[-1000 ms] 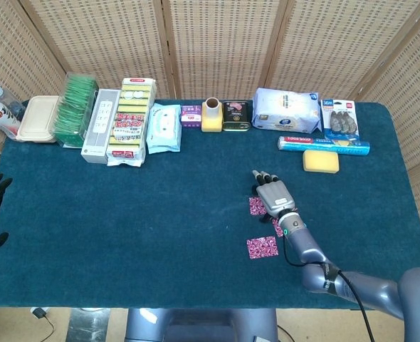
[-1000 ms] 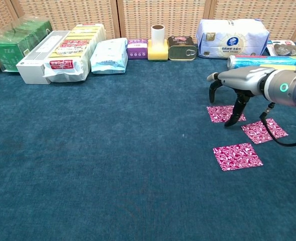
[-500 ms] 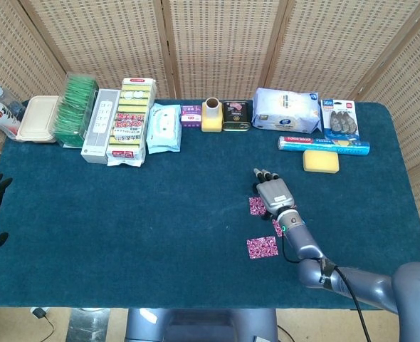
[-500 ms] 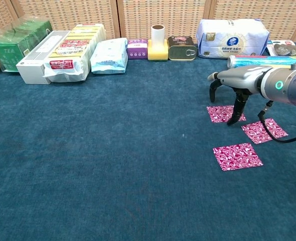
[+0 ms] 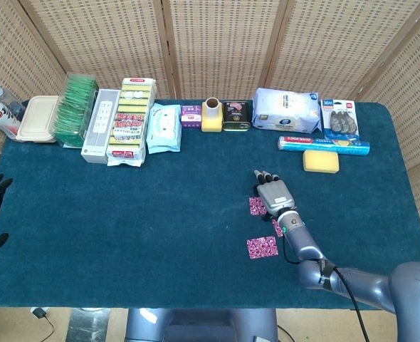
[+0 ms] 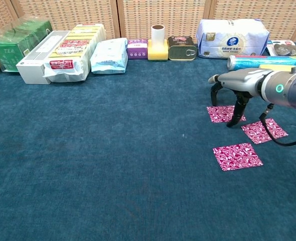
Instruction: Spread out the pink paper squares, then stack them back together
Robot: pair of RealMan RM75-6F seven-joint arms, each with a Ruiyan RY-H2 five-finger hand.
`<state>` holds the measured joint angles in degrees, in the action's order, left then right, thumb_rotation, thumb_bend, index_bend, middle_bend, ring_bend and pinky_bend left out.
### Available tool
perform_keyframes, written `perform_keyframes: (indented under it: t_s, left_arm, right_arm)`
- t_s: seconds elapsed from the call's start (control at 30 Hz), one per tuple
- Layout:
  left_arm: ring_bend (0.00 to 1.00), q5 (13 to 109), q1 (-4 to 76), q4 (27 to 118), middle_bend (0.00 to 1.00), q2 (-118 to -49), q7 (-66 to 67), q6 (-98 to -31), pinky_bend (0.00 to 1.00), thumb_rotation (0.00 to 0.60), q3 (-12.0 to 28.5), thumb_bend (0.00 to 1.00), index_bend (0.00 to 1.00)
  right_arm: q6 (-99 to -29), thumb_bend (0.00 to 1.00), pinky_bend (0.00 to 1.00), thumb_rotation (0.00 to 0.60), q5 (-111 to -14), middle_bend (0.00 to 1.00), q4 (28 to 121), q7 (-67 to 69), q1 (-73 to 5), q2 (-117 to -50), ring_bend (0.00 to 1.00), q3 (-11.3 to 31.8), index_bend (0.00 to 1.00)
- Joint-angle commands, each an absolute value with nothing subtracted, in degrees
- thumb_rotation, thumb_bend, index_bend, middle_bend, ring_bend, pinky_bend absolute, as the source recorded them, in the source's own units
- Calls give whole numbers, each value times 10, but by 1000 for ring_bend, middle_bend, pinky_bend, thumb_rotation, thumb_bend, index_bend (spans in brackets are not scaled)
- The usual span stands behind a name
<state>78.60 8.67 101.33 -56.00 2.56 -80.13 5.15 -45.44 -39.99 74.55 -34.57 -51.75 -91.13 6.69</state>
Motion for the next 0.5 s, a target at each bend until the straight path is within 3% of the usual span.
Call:
perform_keyframes:
  t_s: [0.03,0.5]
  left_arm:
    - [0,786,87,1014,0,-560,26,-801,78,600,52,86,0]
    - [0,786,87,1014,0,-561,27,-801,78,600,51,86,0]
  right_arm:
    - [-455,163,118,600,-403,19,744,-340,-517,-913,19,67,366]
    - [-466,191,119,600,-425,31,756,-321,-511,-906,29,65,426]
